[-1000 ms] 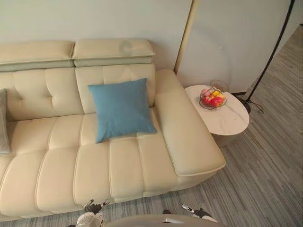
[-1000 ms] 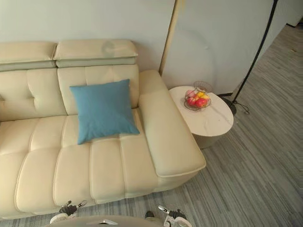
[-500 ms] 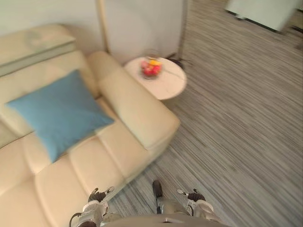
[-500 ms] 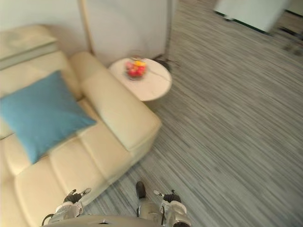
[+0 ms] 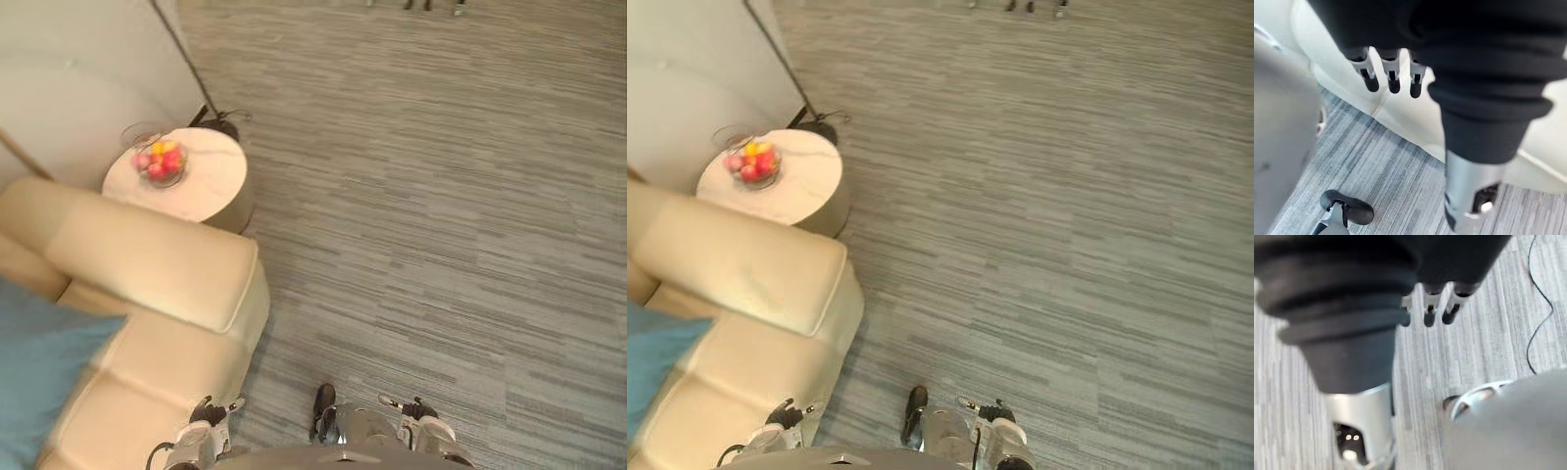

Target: Pick up cushions and gather them together orderly.

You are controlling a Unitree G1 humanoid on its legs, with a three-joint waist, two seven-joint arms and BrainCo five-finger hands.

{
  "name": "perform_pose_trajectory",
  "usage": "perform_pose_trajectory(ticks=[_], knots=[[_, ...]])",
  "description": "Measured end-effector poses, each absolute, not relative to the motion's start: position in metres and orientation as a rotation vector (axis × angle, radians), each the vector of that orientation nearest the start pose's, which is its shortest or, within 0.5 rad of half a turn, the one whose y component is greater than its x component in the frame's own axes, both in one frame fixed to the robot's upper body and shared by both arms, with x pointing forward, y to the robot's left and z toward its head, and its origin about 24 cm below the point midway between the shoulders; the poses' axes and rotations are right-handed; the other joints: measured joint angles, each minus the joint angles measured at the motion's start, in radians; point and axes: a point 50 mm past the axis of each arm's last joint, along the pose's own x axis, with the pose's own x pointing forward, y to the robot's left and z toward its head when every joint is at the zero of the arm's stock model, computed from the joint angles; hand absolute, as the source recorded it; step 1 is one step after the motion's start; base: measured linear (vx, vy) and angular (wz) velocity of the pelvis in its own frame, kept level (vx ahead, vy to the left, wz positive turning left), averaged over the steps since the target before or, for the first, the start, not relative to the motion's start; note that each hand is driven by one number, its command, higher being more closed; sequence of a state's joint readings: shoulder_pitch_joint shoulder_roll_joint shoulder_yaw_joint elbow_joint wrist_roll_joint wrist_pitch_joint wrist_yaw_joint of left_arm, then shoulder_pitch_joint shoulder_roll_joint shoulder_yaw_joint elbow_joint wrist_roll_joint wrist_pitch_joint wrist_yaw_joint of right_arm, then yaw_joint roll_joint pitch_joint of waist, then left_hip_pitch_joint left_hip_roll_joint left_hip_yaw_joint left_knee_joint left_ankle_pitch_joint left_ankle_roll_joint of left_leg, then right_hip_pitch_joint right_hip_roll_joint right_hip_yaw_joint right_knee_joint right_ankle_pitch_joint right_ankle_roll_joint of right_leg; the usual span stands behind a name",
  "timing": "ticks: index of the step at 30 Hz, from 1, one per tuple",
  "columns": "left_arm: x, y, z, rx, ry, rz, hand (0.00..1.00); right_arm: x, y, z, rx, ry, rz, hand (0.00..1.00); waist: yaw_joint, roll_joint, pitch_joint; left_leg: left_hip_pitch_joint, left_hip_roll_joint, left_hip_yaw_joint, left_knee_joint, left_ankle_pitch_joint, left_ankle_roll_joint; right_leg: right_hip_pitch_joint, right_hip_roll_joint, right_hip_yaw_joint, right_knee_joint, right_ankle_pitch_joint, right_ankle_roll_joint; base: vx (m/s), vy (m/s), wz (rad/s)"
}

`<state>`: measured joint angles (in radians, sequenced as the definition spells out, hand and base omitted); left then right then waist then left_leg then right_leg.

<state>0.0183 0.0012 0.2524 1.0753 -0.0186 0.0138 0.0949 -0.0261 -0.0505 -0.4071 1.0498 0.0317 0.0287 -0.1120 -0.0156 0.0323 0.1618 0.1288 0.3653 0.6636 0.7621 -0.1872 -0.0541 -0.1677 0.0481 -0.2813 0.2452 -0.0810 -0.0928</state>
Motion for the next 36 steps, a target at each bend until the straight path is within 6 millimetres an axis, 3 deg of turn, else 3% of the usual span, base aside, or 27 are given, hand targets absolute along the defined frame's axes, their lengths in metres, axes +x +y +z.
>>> perform_pose_trajectory(ticks=[1,3,5,7,9,10,11,12,14,15,18,22,27,28,29,30,31,32,34,36], knots=[[0.109,0.183,-0.161,-0.106,1.103,0.329,0.0,0.121,-0.221,-0.152,0.15,1.039,-0.507,0.0,0.0,0.005,0.003,-0.028,-0.009,-0.051,0.034,-0.022,-0.006,0.014,0.011,0.019,-0.008,0.001,0.002,0.13,-0.029,-1.01],[0.11,0.184,-0.16,-0.118,1.087,0.34,0.0,0.114,-0.223,-0.155,0.171,1.07,-0.535,0.0,0.009,-0.002,0.008,-0.122,-0.102,-0.233,-0.002,-0.089,-0.017,0.077,0.031,0.088,-0.064,0.009,0.014,0.11,0.051,-0.92],[0.113,0.185,-0.158,-0.12,1.067,0.342,0.0,0.113,-0.224,-0.155,0.176,1.073,-0.543,0.0,0.019,-0.008,0.009,-0.155,-0.141,-0.285,-0.11,-0.107,-0.017,0.104,0.032,0.126,-0.091,0.012,0.019,0.11,0.073,-0.86],[0.116,0.183,-0.157,-0.132,1.046,0.348,0.0,0.112,-0.224,-0.155,0.174,1.075,-0.542,0.0,0.035,-0.008,0.008,-0.214,-0.17,-0.39,-0.25,-0.104,-0.021,0.105,0.041,0.185,-0.089,0.012,0.02,0.1,0.095,-0.92],[0.119,0.181,-0.155,-0.145,1.031,0.358,0.0,0.111,-0.223,-0.155,0.178,1.077,-0.542,0.0,0.049,-0.009,0.007,-0.24,-0.243,-0.634,-0.396,-0.087,-0.02,0.094,0.044,0.255,-0.06,-0.002,0.041,0.14,0.147,-1.01],[0.118,0.181,-0.156,-0.145,1.032,0.358,0.0,0.112,-0.223,-0.155,0.177,1.074,-0.542,0.0,0.049,-0.009,0.007,-0.235,-0.251,-0.659,-0.413,-0.078,-0.011,0.091,0.044,0.273,-0.046,-0.011,0.049,0.13,0.134,-0.85],[0.118,0.181,-0.156,-0.147,1.032,0.359,0.0,0.112,-0.223,-0.155,0.177,1.071,-0.541,0.0,0.049,-0.008,0.007,-0.223,-0.252,-0.662,-0.432,-0.069,-0.01,0.088,0.045,0.287,-0.031,-0.022,0.051,0.21,0.254,-1.11],[0.117,0.178,-0.156,-0.155,1.037,0.357,0.0,0.113,-0.224,-0.153,0.169,1.052,-0.54,0.0,0.05,0.004,-0.006,-0.164,-0.231,-0.58,-0.504,0.028,-0.029,0.059,0.04,0.315,0.051,-0.075,0.063,0.18,0.219,-1.15],[0.117,0.181,-0.156,-0.148,1.036,0.361,0.0,0.113,-0.221,-0.153,0.177,1.049,-0.536,0.0,0.049,-0.006,-0.016,-0.143,-0.241,-0.529,-0.507,0.02,-0.024,0.051,0.021,0.332,0.078,-0.094,0.077,0.19,0.259,-1.1],[0.11,0.185,-0.158,-0.134,1.059,0.364,0.0,0.111,-0.213,-0.154,0.194,1.053,-0.529,0.0,0.053,-0.027,-0.047,-0.119,-0.252,-0.448,-0.532,0.011,-0.015,0.029,-0.003,0.356,0.065,-0.068,0.101,0.2,0.27,-1.03],[0.11,0.187,-0.159,-0.12,1.073,0.357,0.0,0.109,-0.21,-0.155,0.201,1.06,-0.526,0.0,0.05,-0.037,-0.056,-0.091,-0.264,-0.407,-0.555,0.01,-0.012,0.046,-0.004,0.388,0.009,-0.03,0.114,0.17,0.205,-0.8],[0.108,0.18,-0.162,-0.112,1.1,0.326,0.0,0.101,-0.215,-0.158,0.191,1.09,-0.534,0.0,0.048,-0.014,-0.071,-0.018,-0.293,-0.375,-0.587,0.01,-0.012,0.104,-0.007,0.464,-0.085,0.039,0.149,0.12,0.135,-0.82],[0.113,0.178,-0.161,-0.115,1.092,0.303,0.0,0.099,-0.217,-0.159,0.191,1.096,-0.543,0.0,0.043,-0.005,-0.076,-0.003,-0.314,-0.299,-0.61,0.011,-0.01,0.091,-0.004,0.506,-0.159,0.116,0.154,0.0,0.085,-0.68],[0.113,0.178,-0.161,-0.115,1.093,0.303,0.0,0.1,-0.217,-0.159,0.19,1.096,-0.542,0.0,0.045,-0.004,-0.075,-0.002,-0.308,-0.271,-0.61,0.012,-0.008,0.084,-0.001,0.47,-0.179,0.145,0.146,-0.1,0.03,-0.79],[0.111,0.177,-0.162,-0.116,1.096,0.303,0.0,0.104,-0.217,-0.158,0.192,1.087,-0.538,0.0,0.046,0.008,-0.067,-0.002,-0.297,-0.239,-0.611,0.014,-0.003,0.076,-0.015,0.365,-0.189,0.13,0.093,-0.12,-0.015,-0.69],[0.11,0.178,-0.162,-0.112,1.097,0.302,0.0,0.106,-0.216,-0.157,0.195,1.084,-0.536,0.0,0.047,0.002,-0.065,0.002,-0.298,-0.216,-0.613,0.014,-0.002,0.067,-0.039,0.229,-0.163,0.081,0.042,-0.06,-0.033,-0.67],[0.11,0.179,-0.162,-0.1,1.098,0.295,0.0,0.107,-0.216,-0.157,0.194,1.082,-0.537,0.0,0.05,-0.001,-0.058,0.018,-0.301,-0.185,-0.623,0.013,-0.002,0.058,-0.076,0.062,-0.11,0.025,0.03,-0.09,-0.082,-0.77],[0.106,0.181,-0.162,-0.087,1.102,0.294,0.0,0.106,-0.218,-0.157,0.191,1.083,-0.539,0.0,0.042,0.003,-0.051,0.045,-0.299,-0.139,-0.641,0.013,-0.002,0.062,-0.148,-0.172,-0.045,0.002,0.029,-0.05,-0.053,-0.76],[0.101,0.186,-0.162,-0.063,1.11,0.291,0.0,0.108,-0.217,-0.157,0.185,1.082,-0.531,0.0,0.043,-0.003,-0.045,0.056,-0.303,-0.129,-0.643,0.013,-0.002,0.059,-0.162,-0.244,-0.021,0.007,0.046,-0.03,-0.115,-0.64],[0.105,0.186,-0.162,-0.04,1.102,0.266,0.0,0.108,-0.225,-0.156,0.163,1.085,-0.535,0.0,0.043,0.0,-0.033,0.046,-0.284,-0.174,-0.639,0.01,-0.001,0.062,-0.11,-0.168,-0.073,0.027,0.059,-0.07,-0.209,-0.68]])
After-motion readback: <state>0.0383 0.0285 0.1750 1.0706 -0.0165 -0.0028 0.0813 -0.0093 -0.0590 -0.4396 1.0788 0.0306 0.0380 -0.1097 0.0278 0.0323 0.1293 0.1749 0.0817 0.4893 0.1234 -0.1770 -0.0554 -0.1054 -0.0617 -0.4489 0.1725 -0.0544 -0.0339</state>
